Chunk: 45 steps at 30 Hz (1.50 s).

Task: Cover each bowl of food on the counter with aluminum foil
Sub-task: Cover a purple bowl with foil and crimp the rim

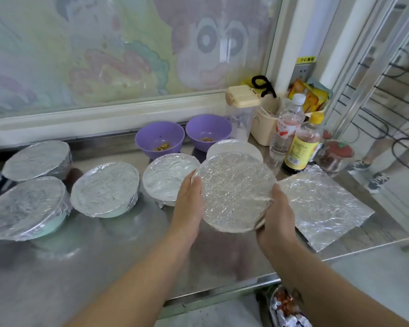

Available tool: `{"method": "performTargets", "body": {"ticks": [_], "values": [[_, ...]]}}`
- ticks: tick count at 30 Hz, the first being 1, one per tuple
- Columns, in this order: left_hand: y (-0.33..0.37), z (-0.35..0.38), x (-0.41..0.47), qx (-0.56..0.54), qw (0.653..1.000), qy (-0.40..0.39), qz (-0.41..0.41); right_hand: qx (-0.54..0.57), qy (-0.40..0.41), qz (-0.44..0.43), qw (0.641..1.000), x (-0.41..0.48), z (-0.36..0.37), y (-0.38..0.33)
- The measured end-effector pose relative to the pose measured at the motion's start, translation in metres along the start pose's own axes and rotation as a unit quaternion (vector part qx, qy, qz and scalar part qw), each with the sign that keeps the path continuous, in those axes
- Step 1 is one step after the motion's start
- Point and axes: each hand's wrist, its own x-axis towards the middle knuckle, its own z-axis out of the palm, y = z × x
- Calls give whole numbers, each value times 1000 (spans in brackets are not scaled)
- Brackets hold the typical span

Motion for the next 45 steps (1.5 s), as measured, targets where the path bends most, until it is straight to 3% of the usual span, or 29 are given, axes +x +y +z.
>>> {"method": "performTargets", "body": {"ticks": [5,8,13,20,26,32,40,42,45], "values": [[87,-61,37,-4,995,36,93,-55,-115,-52,990,2,107,-45],[120,-115,64,0,995,63,82,-118,-182,-72,974,5,184,-49],[146,-198,108,-18,991,110,77,-262,-221,-104,934,22,290,-24],[130,-282,186,55,988,143,21,-358,-261,-55,895,40,383,25],[98,-311,226,117,988,82,-59,-378,-266,35,886,69,414,79],[64,-311,237,-3,984,52,-168,-388,-256,75,882,88,417,112],[48,-305,237,61,981,25,-184,-403,-258,79,874,95,413,123],[52,-301,234,105,976,28,-190,-431,-264,58,861,90,406,117],[62,-293,228,159,970,76,-168,-517,-287,-24,806,82,389,94]]}}
